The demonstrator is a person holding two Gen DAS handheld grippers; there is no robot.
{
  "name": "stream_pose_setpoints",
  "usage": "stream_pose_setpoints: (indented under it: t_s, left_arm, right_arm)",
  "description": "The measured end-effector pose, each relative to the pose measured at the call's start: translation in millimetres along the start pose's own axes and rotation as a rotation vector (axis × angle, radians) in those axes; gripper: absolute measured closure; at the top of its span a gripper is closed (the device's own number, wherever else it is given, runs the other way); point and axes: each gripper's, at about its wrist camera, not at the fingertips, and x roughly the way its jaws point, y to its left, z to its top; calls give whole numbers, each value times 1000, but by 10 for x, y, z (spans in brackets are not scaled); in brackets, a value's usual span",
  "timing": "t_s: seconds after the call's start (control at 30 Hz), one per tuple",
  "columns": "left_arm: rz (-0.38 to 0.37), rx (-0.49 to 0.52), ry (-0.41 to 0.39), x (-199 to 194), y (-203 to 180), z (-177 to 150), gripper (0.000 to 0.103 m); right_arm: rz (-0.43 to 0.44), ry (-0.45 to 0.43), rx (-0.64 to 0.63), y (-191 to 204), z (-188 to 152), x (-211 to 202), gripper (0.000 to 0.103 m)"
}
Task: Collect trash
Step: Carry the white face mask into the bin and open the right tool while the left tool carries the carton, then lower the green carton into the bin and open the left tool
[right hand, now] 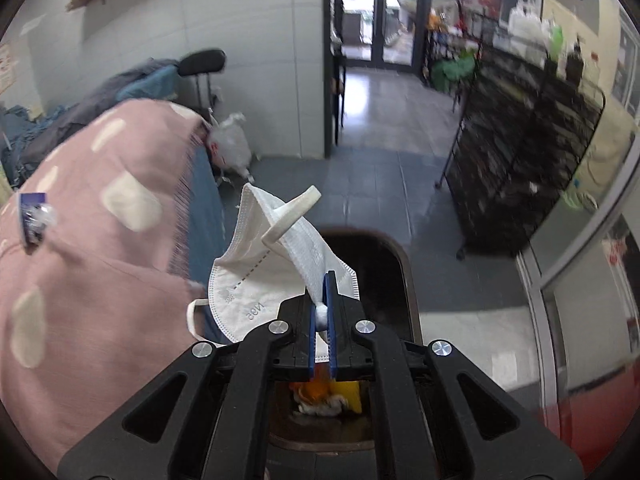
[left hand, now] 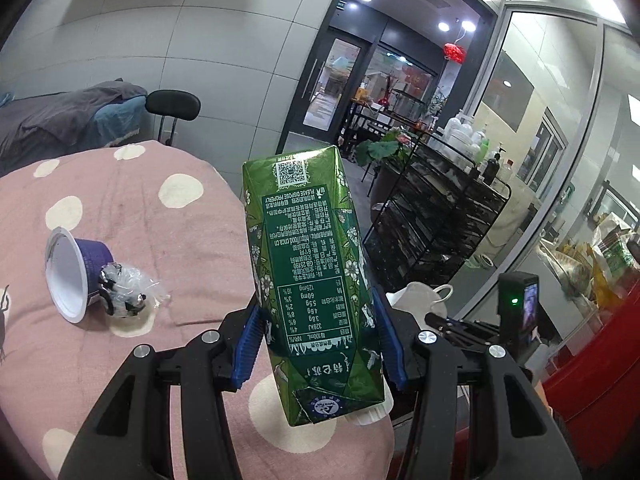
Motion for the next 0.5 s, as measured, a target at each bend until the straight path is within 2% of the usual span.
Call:
stream_pose_setpoints:
  t_s: [0.27, 0.33, 0.37, 0.43, 0.47, 0.5]
  left_arm:
    - [-17, 26, 20, 81, -42, -15, 53]
    - [-20, 26, 25, 99, -56, -15, 53]
    - [-21, 26, 27, 106, -59, -14, 53]
    - [-22, 26, 29, 110, -65, -23, 53]
    - [-22, 26, 31, 114, -68, -21, 53]
    - [-23, 27, 31, 114, -71, -22, 53]
  right_arm:
    - [-33, 194, 100, -258, -221, 776, 98]
    - [-41, 234, 105, -253, -284, 896, 96]
    - [-56, 267, 106, -257, -324, 984, 91]
    - [-68, 303, 126, -276, -387, 1073, 64]
    - [-64, 310, 145, -294, -411, 1097, 37]
    - [-59, 298, 169, -316, -437, 1088, 29]
